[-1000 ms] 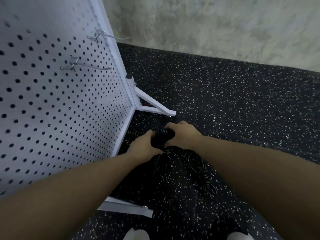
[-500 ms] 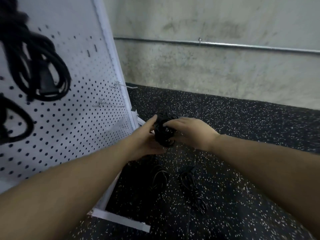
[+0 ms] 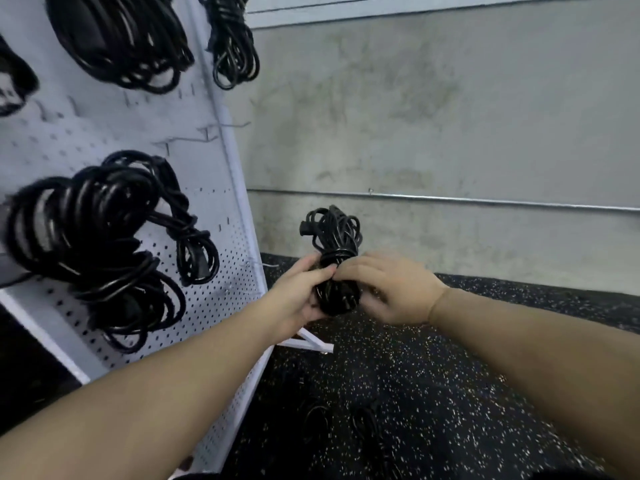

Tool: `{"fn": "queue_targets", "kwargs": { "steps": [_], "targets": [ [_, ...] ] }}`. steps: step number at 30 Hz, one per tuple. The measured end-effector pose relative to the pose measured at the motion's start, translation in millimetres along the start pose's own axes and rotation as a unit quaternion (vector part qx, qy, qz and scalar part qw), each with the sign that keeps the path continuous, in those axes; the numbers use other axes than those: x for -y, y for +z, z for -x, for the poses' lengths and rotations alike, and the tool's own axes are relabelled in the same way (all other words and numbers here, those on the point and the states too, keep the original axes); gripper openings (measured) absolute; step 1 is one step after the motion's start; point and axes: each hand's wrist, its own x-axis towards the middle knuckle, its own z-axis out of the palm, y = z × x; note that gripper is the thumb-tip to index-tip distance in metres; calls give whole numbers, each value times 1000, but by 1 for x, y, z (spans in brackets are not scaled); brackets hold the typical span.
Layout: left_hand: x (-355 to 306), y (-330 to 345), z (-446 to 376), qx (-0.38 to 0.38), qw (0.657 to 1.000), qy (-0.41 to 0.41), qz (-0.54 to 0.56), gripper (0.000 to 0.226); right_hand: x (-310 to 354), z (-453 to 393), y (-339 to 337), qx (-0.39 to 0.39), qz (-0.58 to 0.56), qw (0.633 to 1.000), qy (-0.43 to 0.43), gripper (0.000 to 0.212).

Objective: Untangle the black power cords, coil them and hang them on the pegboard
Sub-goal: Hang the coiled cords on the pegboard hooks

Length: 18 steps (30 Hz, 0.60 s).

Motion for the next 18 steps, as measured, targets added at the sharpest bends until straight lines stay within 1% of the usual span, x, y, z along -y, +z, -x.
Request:
{"fn": "queue_targets", "kwargs": {
  "steps": [2,3,4,5,6,7,8,9,10,11,12,13,14,16,18],
  "targets": [
    [-10,7,8,-3,1000,18,3,33,10,-13,-11,-112,-20,993,41,38],
    [-13,8,13,-1,1000,25,3,33,14,-21,-16,-166,-41,981,89,33],
    [-16,8,17,2,1000,29,3,35,16,-29,-23,-211,-71,963,155,32],
    [-18,7,21,7,999,31,5,38,17,-37,-31,-240,-103,938,229,36],
    [-19,5,26,9,999,31,10,42,18,-44,-38,-251,-135,910,301,45],
    [-21,3,30,10,999,30,19,47,17,-50,-45,-235,-179,883,365,55],
    [-22,3,34,9,999,29,27,50,16,-53,-51,-195,-251,851,417,61],
    [-24,3,38,6,999,29,34,52,15,-55,-56,-147,-346,810,450,61],
    [-26,4,41,3,999,30,39,52,15,-58,-58,-95,-440,763,465,53],
    [-28,4,44,0,998,29,47,53,16,-58,-58,-62,-509,724,461,44],
    [-31,4,46,-1,998,28,55,54,19,-60,-57,-54,-552,703,445,35],
    [-33,4,49,-1,998,26,60,55,20,-64,-55,-66,-569,698,430,30],
    [-36,4,51,1,998,22,60,55,22,-68,-53,-85,-567,703,422,26],
    [-42,7,55,-1,999,20,50,53,26,-79,-50,-117,-542,725,409,23],
    [-48,12,56,-19,998,46,30,47,28,-87,-51,-135,-524,739,402,24]
  ]
}}
